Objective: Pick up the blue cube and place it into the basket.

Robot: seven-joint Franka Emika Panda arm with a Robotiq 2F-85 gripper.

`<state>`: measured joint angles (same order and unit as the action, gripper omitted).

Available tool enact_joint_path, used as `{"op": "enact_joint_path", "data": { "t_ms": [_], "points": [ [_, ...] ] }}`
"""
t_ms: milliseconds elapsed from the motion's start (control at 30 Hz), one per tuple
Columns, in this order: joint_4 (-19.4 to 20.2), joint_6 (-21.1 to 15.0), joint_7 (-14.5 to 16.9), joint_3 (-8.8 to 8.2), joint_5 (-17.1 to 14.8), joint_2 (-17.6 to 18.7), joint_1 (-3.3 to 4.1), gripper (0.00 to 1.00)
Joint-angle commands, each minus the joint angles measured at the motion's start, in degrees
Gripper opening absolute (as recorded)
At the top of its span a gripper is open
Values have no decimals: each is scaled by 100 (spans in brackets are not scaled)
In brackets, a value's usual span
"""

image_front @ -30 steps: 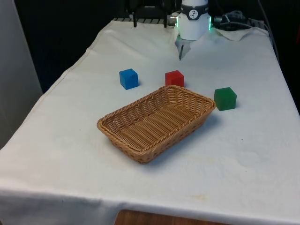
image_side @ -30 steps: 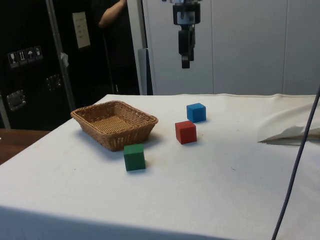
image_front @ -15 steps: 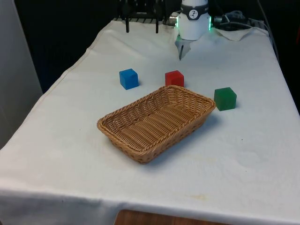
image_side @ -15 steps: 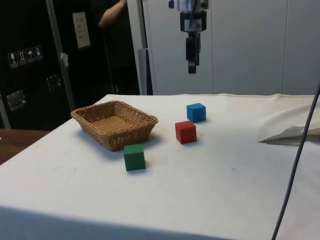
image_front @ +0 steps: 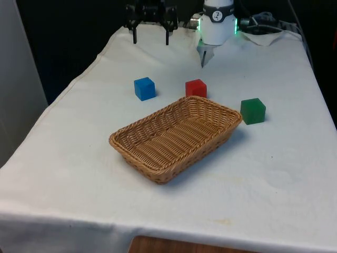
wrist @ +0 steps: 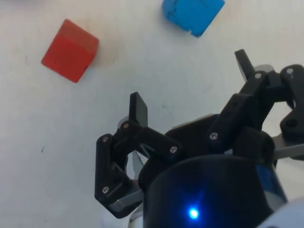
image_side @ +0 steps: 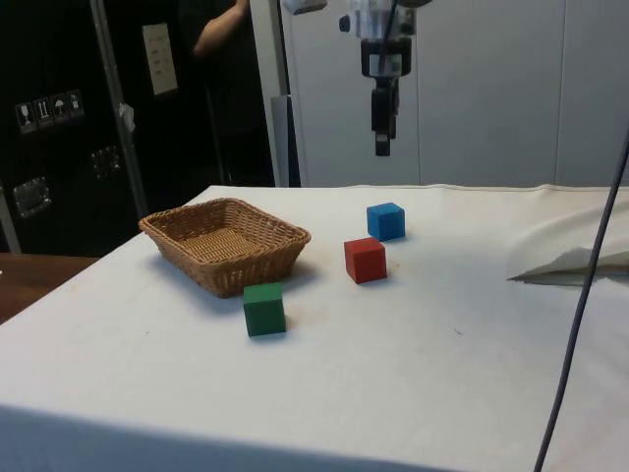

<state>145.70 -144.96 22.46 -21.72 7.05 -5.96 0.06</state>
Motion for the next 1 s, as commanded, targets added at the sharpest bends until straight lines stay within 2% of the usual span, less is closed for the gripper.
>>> {"op": "enact_joint_path", "data": {
  "t_ms": [0, 233, 267, 300, 533, 567, 633, 800, 833, 867, 967],
  "points": [
    [6, -109, 46, -6, -29, 40, 6, 100],
    [40, -401, 315, -17, -80, 223, 11, 100],
    [0, -309, 241, -11, -11, 235, 0, 100],
    [52, -464, 384, -23, -92, 264, 11, 100],
    [109, -716, 613, -17, -120, 413, 11, 100],
    [63, -602, 493, -17, -23, 407, 0, 100],
    [132, -837, 722, -17, -132, 481, 11, 100],
    [120, -1066, 888, -17, -201, 688, 11, 100],
    [103, -980, 756, -34, -52, 670, 0, 100],
    [115, -1106, 911, -17, -229, 733, 11, 100],
    [63, -1197, 997, 0, -315, 888, 6, 100]
  ]
}}
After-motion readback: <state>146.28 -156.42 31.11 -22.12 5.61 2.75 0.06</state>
